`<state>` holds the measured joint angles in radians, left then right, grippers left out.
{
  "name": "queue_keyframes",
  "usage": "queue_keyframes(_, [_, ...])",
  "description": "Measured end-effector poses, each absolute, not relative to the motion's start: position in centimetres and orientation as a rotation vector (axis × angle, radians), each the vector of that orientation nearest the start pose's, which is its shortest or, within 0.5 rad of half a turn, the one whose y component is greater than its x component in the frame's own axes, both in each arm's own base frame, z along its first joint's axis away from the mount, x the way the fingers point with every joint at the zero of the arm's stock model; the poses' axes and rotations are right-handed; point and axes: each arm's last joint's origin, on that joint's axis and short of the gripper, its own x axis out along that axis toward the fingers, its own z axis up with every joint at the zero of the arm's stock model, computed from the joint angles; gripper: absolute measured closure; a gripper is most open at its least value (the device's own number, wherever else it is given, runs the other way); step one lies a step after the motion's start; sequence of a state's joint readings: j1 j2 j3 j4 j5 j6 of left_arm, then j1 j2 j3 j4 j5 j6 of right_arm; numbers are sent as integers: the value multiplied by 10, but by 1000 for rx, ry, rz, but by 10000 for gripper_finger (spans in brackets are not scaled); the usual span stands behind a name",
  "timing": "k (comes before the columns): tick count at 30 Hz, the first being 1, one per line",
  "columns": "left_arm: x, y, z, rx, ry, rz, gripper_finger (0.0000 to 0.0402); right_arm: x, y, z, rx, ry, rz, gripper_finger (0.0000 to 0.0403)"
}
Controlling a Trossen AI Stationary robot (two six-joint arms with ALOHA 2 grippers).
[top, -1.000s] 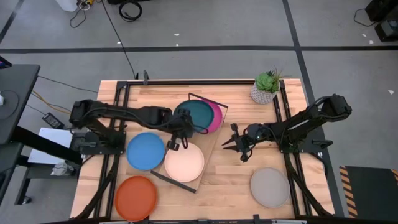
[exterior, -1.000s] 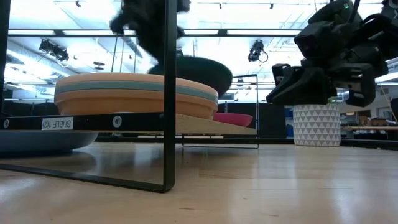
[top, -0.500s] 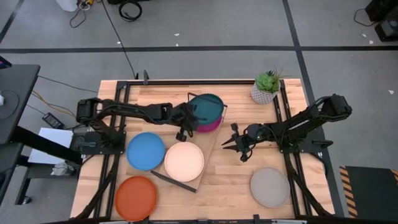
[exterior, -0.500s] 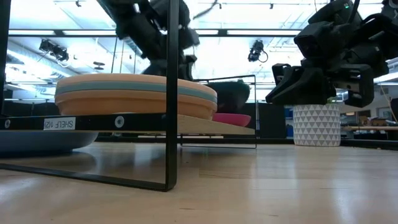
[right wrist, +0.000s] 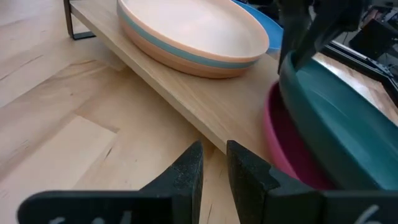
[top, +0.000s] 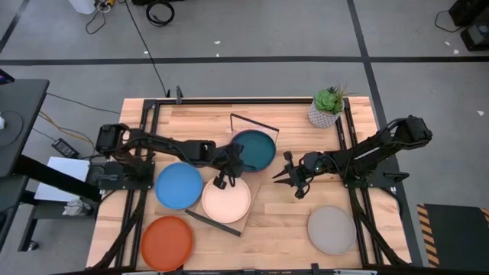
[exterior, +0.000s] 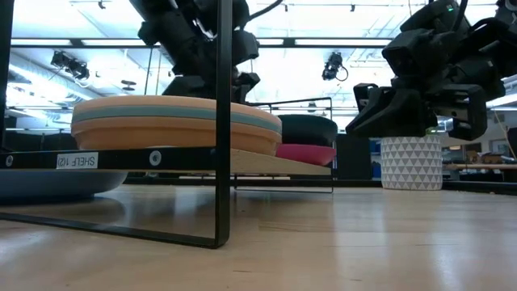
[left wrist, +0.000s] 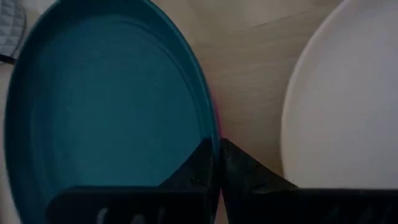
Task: Place and stack plates onto a shelf
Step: Stack the green plate on the top of the pink plate on the shelf, then stack the blue plate on top of the green plate on the shelf
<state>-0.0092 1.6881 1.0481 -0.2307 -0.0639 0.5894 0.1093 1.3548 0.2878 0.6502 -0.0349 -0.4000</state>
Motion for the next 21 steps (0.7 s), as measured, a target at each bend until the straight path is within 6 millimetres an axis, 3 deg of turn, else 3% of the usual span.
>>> queue_keyframes(5, [344,-8,194,643,902,-68,372,221,25,137,-407,383,223,325])
queue_keyframes(10, [343,-10,199,613,883,-62,330,221,25,137,-407,386,212,325])
queue_keyframes(16, [334,-11,224,446,789,-46,276,221,24,136,-413,395,183,325])
queue_keyframes(21, [310,-8,251,183,794,69,266,221,24,136,-413,402,184,325])
